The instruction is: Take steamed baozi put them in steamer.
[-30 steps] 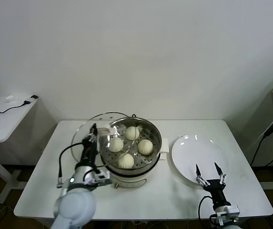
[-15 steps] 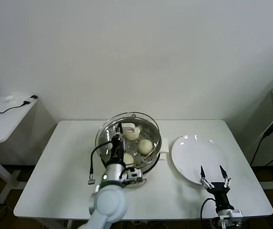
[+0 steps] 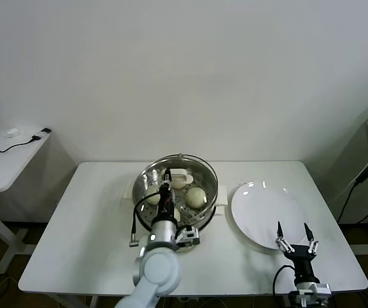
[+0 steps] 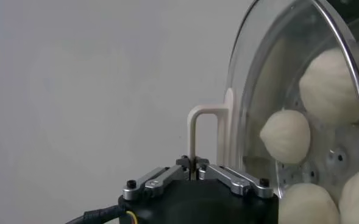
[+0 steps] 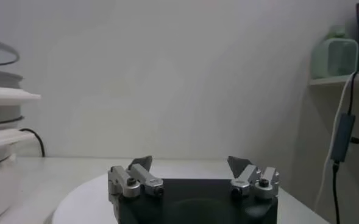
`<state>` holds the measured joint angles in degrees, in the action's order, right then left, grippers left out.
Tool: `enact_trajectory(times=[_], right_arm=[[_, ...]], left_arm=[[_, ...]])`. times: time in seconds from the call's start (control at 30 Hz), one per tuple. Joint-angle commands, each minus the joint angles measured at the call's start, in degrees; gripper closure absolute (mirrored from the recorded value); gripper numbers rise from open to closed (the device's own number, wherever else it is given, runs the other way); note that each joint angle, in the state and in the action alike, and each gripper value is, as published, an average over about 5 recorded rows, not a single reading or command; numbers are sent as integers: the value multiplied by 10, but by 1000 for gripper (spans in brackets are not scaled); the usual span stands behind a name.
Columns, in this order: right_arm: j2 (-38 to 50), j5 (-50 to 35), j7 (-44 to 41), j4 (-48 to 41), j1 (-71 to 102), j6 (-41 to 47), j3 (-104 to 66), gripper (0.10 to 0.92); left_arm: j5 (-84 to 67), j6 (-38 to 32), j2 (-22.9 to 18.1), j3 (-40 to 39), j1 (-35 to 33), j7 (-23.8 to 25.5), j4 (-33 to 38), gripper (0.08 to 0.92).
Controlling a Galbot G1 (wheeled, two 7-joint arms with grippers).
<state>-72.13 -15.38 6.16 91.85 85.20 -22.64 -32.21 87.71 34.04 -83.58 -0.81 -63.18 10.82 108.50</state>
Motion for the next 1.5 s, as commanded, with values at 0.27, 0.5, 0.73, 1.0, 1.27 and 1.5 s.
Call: enact_trajectory(times=[0.27,0.5,0.73,1.0,1.27,1.5], right_arm=[[-19,12,4,-5,-7,-4,-12,203],[-23,20,4,-5,-6,-11,-13,203],[-22,21,1,-4,-5,-11,-12,203],[-15,18,-1,2,-2,0,-10,203],[-7,-7,4,11,3,17,3,203],[22,-25,15,20,9,-4,29,203]], left_arm=[[-2,1,-1,5,-4,-23,-32,868],[7,-5,-1,7,-4,-27,-41,868],[-11,-6,1,1,-8,-18,-20,855],[-117,-13,33,-10,-26,16,91,646],[-349,-97,77,35,-92,-74,171,421],[-853,-241,76,271,-161,-178,187,223]])
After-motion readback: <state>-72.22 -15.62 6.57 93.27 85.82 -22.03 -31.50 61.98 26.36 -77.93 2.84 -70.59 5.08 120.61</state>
